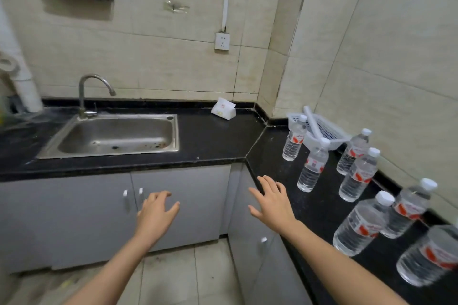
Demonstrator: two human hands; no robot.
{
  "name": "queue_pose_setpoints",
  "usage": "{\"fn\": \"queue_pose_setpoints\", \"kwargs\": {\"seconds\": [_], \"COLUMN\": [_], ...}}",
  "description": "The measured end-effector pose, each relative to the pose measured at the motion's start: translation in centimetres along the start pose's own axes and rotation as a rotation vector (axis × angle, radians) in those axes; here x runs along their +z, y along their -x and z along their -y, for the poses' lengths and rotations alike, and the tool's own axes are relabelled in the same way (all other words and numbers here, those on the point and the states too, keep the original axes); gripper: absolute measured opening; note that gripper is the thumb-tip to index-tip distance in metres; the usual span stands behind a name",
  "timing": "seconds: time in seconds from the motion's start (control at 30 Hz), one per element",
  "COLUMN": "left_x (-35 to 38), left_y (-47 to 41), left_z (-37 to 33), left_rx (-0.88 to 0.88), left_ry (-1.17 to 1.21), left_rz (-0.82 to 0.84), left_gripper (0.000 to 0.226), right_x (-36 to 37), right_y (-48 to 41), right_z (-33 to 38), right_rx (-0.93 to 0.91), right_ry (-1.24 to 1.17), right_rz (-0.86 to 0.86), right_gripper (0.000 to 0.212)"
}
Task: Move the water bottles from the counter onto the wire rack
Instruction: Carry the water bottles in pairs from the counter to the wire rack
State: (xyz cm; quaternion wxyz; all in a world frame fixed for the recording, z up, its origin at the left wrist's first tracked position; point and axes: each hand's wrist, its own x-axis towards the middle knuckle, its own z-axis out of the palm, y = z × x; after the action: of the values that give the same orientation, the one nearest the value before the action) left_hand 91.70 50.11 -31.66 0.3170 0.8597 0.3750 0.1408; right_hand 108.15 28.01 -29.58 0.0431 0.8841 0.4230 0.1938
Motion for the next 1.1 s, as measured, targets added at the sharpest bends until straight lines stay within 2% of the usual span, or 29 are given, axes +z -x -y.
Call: {"fn": "queue_pose_setpoints", "kwargs": {"seconds": [0.13,0.3,0.5,0.67,0.77,0.87,0.97,1.03,1.1], "left_x": [1.8,3.4,9.7,13.9,15.7,17.3,18.7,19.8,21.0], "left_y": [-8.5,-17.5,-20.1,-21.1,-22.7,-24.6,-27.4,-29.7,-31.4], "left_z": [-2.0,-4.9,-6.8,-10.0,-12.9,-15.6,-18.3,-20.5,-22.5], "left_rx": [0.090,0.220,0.286,0.329,0.387,0.439,0.508,0.515,0.527], "left_ry": [0.012,0.048,0.081,0.058,0.043,0.013,-0.068,-0.117,-0.144], "left_rz": [0.091,0.182,0.446,0.588,0.613,0.620,0.612,0.599,0.586], "left_gripper": [0.042,0.042,0.041,0.041,0.043,0.042,0.044,0.045,0.045], "right_x": [1.7,4.8,7.9,8.7,9.8,11.2,12.8,14.0,14.8], "right_y": [-4.8,-8.1,-5.7,-4.7,-5.3,-6.6,-8.3,-9.1,-9.6], "right_z": [-2.1,-4.8,-6.4,-10.4,-13.3,-17.1,-20.8,-23.0,-24.3], "right_rx": [0.161,0.448,0.801,1.122,1.236,1.313,1.304,1.255,1.159], "right_ry": [0.000,-0.144,-0.235,-0.431,-0.595,-0.797,-1.144,-1.338,-1.470], "right_rz": [0.068,0.165,0.291,0.262,0.155,-0.004,-0.149,-0.177,-0.119], "right_gripper": [0.051,0.053,0.056,0.058,0.065,0.077,0.086,0.086,0.075]}}
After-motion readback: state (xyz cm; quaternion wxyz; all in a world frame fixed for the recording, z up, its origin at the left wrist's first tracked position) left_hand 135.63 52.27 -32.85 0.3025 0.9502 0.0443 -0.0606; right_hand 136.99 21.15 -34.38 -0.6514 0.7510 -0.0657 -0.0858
